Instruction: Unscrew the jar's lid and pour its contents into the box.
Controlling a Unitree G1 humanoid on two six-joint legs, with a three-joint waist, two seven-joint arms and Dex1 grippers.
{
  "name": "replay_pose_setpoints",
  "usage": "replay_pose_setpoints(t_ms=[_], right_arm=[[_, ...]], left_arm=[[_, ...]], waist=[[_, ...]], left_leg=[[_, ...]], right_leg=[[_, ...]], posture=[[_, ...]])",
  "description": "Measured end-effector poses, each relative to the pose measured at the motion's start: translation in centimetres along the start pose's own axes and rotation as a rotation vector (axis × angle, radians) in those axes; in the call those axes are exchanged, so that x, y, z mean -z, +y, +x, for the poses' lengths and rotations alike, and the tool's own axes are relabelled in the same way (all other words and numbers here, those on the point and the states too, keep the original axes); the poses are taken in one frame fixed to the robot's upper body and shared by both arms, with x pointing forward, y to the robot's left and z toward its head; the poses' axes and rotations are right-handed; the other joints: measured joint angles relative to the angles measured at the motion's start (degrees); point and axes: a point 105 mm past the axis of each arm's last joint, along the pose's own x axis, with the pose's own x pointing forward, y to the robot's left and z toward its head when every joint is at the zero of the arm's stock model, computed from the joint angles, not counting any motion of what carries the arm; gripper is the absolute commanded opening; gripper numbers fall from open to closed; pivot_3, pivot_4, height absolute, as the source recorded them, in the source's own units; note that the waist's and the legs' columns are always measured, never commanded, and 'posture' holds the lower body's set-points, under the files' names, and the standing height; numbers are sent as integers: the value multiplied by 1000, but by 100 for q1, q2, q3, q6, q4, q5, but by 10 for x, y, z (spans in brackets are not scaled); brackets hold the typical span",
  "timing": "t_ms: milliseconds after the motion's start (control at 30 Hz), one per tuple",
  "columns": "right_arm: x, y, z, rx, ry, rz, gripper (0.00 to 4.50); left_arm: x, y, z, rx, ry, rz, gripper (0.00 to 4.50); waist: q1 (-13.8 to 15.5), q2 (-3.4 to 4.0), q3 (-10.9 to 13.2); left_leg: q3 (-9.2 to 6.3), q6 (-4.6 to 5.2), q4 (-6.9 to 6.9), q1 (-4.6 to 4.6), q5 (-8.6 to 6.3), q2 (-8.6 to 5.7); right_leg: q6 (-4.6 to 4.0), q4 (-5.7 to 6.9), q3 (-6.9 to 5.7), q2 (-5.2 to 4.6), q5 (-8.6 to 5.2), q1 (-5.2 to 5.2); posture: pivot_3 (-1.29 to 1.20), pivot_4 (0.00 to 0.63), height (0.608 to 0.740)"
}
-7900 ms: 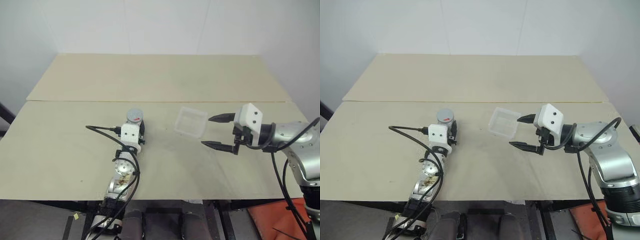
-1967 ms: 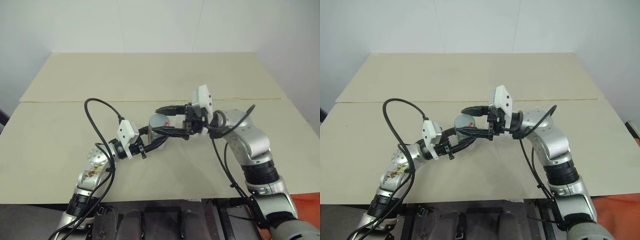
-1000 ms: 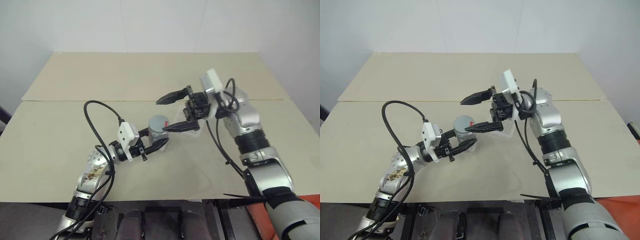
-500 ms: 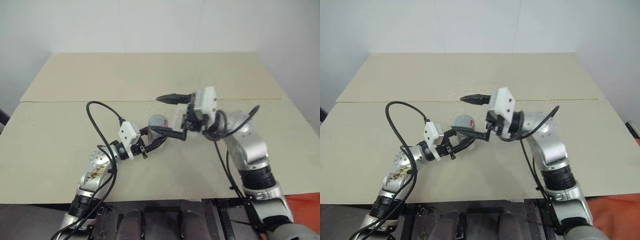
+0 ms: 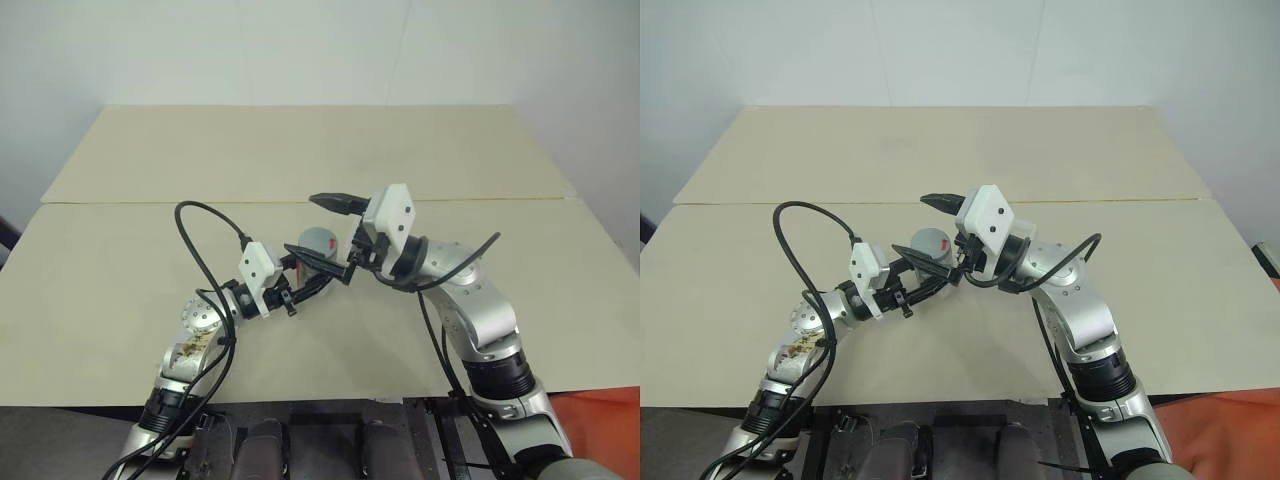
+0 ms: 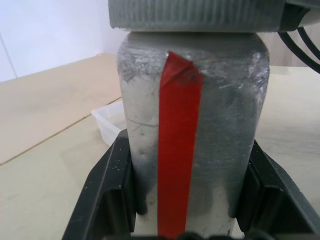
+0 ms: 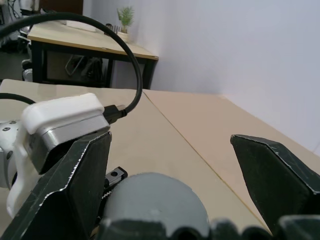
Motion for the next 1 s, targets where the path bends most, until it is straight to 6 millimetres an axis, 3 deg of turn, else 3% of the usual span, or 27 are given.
replay_pose_setpoints(t_ms=[1000], right_arm=[[22, 1, -27, 41, 91, 67, 4451]], left_arm=[[5, 12, -11, -16, -15, -27, 2066]], waist=[[1, 0, 0]], left_leg=[[-1, 0, 0, 0, 0, 0]], right_leg=[[0, -1, 0, 1, 0, 1]], posture=[[0, 150, 740]])
